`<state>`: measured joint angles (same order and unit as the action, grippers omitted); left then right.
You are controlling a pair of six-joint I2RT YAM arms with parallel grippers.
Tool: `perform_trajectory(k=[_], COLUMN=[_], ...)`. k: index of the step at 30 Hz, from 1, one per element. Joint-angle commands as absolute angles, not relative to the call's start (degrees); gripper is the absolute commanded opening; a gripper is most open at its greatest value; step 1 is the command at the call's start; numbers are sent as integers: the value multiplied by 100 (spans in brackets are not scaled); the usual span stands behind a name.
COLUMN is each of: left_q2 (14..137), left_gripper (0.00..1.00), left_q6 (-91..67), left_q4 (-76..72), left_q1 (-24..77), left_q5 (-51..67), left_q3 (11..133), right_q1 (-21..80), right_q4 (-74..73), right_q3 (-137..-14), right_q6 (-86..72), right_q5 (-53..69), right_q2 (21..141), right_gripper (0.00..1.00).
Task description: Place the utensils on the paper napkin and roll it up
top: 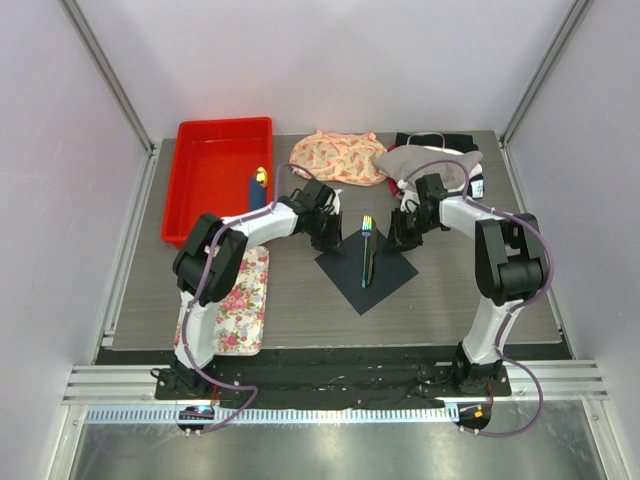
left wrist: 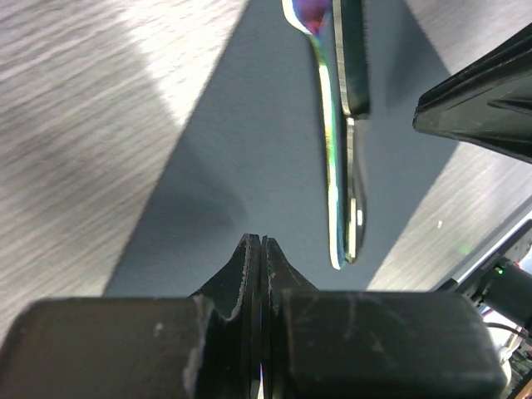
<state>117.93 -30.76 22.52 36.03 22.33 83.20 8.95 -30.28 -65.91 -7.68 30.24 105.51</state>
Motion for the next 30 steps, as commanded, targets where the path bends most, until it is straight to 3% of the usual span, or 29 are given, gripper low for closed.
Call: perform_trajectory(k=[1, 20, 25, 27, 30], left_q2=[11883, 11593, 11461, 11286, 10848], left_gripper=[0, 0, 0, 4, 18], left_q6=[-2971, -2725, -2725, -2733, -2716], left_q4=[2100, 2417, 2294, 2224, 2031], left_q1=[3437, 3085, 3085, 3094, 3120], left_q5=[2259, 1995, 2249, 2425, 2522], left_q3=[8279, 7822, 7919, 7980, 7945], right_q1=[1028, 1389, 1389, 1389, 1389], right_q4=[-2769, -2681, -2733, -2786, -2926], right_q3=[-6908, -7084, -7119, -7224, -7444], right_q6=[-747, -844, -896, -888, -809], right_q5=[2936, 2918, 3102, 3138, 3234], right_q2=[10793, 11074, 10934, 10802, 10556], right_gripper=[18, 17, 21, 23, 29])
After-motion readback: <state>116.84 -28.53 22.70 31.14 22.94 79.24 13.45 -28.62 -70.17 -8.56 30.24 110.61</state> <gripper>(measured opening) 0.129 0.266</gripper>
